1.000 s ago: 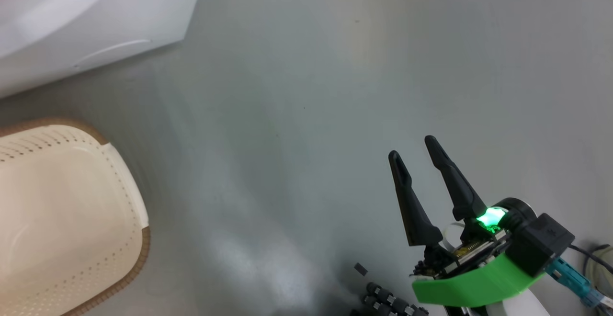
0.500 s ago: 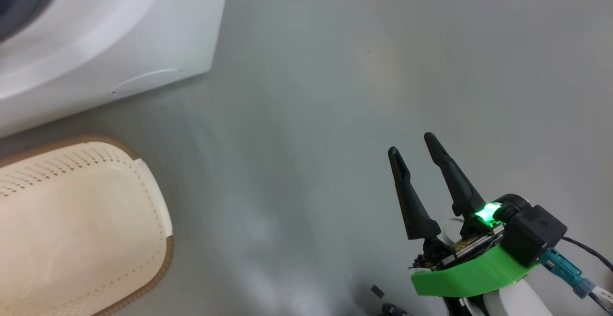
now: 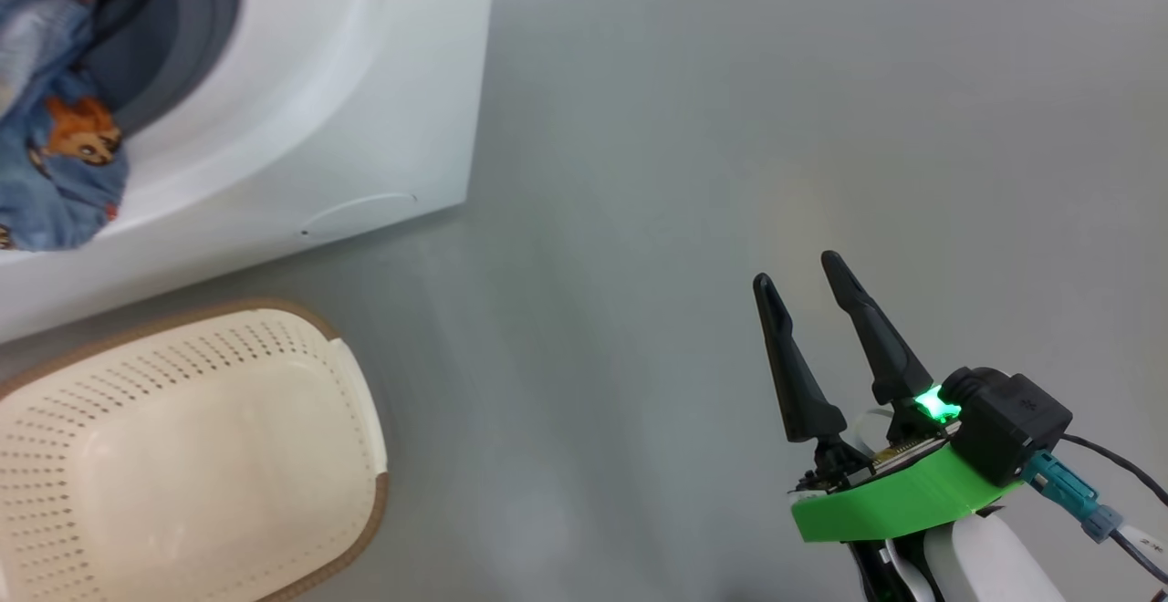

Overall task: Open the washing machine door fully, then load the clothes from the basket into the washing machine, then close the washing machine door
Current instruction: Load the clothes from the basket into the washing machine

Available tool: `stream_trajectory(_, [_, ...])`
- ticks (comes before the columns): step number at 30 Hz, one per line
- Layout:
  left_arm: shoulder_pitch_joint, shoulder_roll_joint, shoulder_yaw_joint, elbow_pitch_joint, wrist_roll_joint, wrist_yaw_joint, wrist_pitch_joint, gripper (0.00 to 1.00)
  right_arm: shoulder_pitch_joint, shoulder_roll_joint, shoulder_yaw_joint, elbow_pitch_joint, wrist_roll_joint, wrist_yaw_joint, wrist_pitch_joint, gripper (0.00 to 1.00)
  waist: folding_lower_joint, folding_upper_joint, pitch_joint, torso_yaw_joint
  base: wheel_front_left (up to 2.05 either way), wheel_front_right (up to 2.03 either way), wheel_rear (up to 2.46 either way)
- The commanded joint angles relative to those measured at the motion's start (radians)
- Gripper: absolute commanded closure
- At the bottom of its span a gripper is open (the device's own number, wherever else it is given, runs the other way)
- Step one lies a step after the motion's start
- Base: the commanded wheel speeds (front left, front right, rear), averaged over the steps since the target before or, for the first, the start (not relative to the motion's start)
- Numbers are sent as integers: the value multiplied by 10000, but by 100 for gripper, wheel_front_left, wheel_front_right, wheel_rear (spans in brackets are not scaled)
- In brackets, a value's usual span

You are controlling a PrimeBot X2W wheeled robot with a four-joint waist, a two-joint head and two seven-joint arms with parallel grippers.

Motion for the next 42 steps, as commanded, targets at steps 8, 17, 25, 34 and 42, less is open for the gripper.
stream_trajectory(8, [1339, 157, 1264, -1076, 217, 197, -448, 0, -155, -104, -222, 174, -120, 46, -78, 0, 2, 0, -1216, 817, 0, 0, 0])
stream_trajectory(17, [4139, -585, 4109, -3277, 1730, 750, -453, 0, -71, -104, -490, 431, -256, 46, -78, 0, 2, 0, -1935, 1240, 0, 0, 0])
stream_trajectory(25, [6691, -1566, 6078, -5063, 3096, 722, -455, 0, 40, -104, -707, 657, -388, 46, -78, 0, 2, 0, -2506, 1691, 0, 0, 0])
stream_trajectory(34, [8359, -2434, 7110, -5983, 3935, 564, -455, 0, 122, -104, -874, 764, -429, 46, -78, 0, 2, 0, -2901, 2029, 0, 0, 0])
stream_trajectory(42, [9327, -3286, 7450, -6347, 4298, 362, -455, 0, 249, -104, -1042, 844, -538, 46, -78, 0, 2, 0, -3179, 2328, 0, 0, 0])
